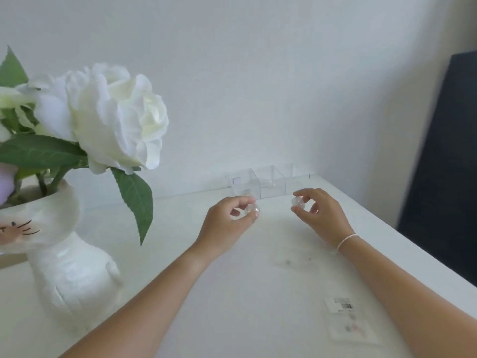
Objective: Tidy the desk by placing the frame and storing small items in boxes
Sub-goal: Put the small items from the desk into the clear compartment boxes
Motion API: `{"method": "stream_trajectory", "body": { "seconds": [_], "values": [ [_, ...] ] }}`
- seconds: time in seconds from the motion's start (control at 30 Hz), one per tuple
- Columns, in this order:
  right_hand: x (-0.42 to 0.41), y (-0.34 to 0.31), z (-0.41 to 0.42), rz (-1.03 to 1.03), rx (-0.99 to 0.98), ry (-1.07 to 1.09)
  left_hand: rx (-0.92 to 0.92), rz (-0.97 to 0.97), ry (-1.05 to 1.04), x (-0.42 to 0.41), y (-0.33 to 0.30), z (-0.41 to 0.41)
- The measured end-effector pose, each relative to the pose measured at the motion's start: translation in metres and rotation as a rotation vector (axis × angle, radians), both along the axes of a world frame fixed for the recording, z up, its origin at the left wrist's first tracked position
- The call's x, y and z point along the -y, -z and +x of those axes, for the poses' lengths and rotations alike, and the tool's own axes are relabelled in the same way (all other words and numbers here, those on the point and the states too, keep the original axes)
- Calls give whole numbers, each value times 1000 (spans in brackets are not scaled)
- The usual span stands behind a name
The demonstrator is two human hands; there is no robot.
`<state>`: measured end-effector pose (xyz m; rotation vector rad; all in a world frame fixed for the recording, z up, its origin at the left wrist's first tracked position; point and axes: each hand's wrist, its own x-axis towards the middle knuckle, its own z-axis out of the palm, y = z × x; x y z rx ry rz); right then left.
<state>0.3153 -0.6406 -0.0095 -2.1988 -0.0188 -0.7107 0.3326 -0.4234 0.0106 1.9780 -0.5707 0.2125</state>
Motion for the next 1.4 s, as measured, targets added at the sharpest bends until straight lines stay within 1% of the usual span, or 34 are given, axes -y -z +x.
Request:
{"method": "stream_trajectory", "body": {
  "seconds": [0.13, 0.23, 0.3, 0.37, 0.47, 0.63, 0.73, 0.83, 0.9, 1.03, 1.1, 1.13, 1.23, 1.3, 1.33, 1.4],
  "values": [
    [23, 6, 22, 20, -7, 50, 67, 19, -55, 36, -15, 53],
    [32, 8, 32, 89, 27, 64, 108, 114, -121, 59, -21, 92],
    [34, 12, 36, 109, 50, 74, 113, 210, -187, 70, -28, 117],
    [35, 14, 38, 107, 59, 78, 75, 357, -227, 79, -35, 139],
    [36, 15, 40, 116, 57, 71, -6, 581, -188, 89, -43, 163],
    [36, 14, 40, 119, 48, 62, -79, 913, -140, 109, -50, 180],
    [32, 12, 39, 132, 52, 47, -84, 1062, -156, 111, -53, 181],
    [32, 10, 34, 135, 53, 36, -73, 1164, -166, 115, -53, 182],
    [38, 16, 34, 116, 37, 73, -65, 1221, -149, 127, -43, 187],
    [39, 15, 35, 121, 49, 71, -7, 1248, -153, 125, -47, 186],
    [37, 14, 39, 119, 46, 62, 48, 1179, -165, 119, -50, 185],
    [36, 14, 40, 121, 45, 57, 78, 1070, -171, 115, -51, 184],
    [36, 12, 40, 122, 38, 58, 164, 570, -211, 98, -47, 166],
    [36, 12, 39, 127, 33, 62, 269, 258, -293, 82, -34, 147],
    [35, 12, 38, 127, 30, 63, 315, 148, -349, 73, -24, 138],
    [35, 11, 37, 129, 27, 64, 346, 24, -434, 56, -5, 124]
  ]
}}
